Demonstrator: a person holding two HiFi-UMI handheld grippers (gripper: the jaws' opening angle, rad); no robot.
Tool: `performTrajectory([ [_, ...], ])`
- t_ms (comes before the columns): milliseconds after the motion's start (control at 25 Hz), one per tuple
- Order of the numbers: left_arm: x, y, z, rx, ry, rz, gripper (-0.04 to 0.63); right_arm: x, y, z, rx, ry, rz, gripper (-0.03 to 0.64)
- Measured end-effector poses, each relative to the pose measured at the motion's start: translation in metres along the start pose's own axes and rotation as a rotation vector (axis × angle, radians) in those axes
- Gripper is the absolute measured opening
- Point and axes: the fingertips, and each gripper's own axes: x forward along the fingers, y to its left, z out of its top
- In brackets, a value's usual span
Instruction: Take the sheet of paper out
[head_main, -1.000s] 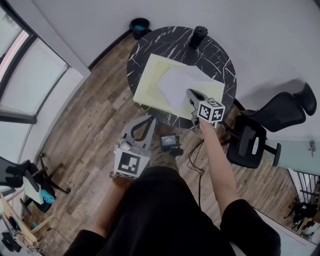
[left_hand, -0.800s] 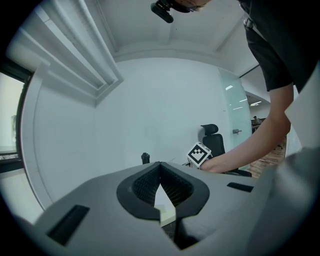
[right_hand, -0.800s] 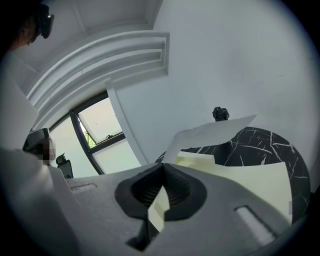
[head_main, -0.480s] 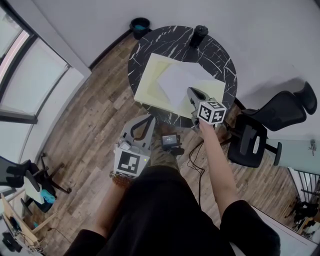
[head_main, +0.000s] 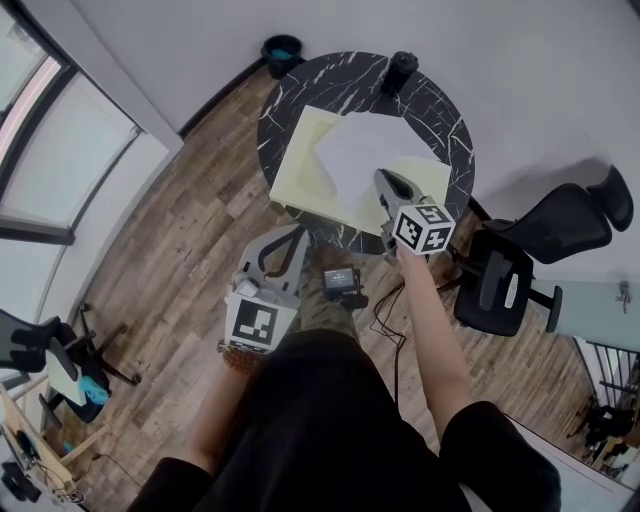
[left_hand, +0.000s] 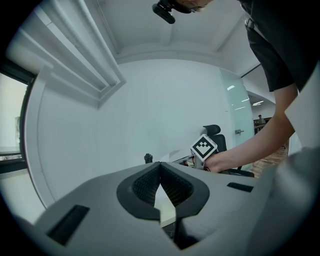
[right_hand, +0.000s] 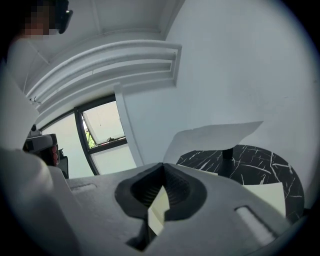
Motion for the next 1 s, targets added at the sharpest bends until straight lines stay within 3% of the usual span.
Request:
performTrajectory([
  [400,-0.004,0.010,0.005,0.020,-0.021,0.024,-0.006,-0.015,0.034,0.038,-0.129,-0.093,-0.032,-0.006],
  [1000,-0.003,0.017,0.024,0.038,-0.061,0.050,-0.006,-0.046,0.063,0.072,-0.236,-0.193,-0.060,-0.005],
])
